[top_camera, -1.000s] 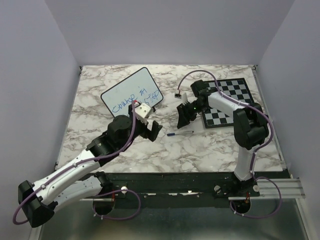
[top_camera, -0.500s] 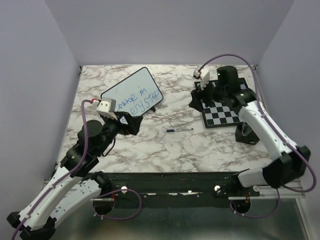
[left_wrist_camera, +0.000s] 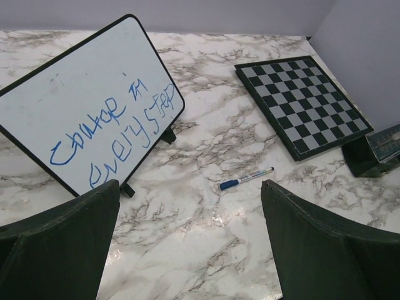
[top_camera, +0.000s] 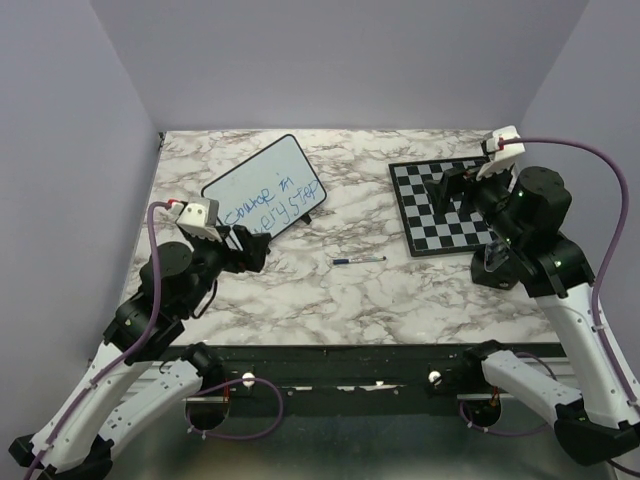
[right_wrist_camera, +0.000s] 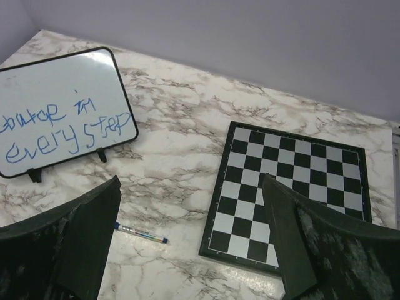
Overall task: Write a sentence on the whiteboard
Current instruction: Reset both arms
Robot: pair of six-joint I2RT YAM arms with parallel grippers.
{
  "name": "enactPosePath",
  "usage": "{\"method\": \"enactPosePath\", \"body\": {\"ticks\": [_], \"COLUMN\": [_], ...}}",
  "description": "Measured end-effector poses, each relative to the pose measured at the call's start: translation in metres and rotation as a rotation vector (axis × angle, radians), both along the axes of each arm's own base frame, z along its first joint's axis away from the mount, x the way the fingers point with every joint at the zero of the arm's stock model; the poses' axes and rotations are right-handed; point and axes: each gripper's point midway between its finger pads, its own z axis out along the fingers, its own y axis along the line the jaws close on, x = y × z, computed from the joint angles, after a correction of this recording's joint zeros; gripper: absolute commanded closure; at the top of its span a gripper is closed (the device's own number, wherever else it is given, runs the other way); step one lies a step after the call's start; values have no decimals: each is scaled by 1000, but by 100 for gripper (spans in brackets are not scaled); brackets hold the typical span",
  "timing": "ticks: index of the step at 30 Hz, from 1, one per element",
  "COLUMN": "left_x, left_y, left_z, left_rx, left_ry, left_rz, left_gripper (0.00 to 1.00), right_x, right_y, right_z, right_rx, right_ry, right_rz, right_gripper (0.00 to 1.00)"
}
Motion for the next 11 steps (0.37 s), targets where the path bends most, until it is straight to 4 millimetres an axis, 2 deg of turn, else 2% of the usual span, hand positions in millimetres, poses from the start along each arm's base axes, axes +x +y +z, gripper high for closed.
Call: {"method": "enactPosePath", "body": {"ticks": [4, 11], "left_x": [-6, -9], "left_y": [8, 18], "left_z": [2, 1], "left_rx": [-4, -7], "left_ry": [-11, -21], "left_rz": [17, 50], "left_gripper": [1, 1], "right_x": [-5, -7], "right_y": [-10, -12], "right_z": [5, 2], "right_rx": [19, 16], "right_ry": [-17, -16], "right_rz": [-48, -53], "right_gripper": [0, 1]}}
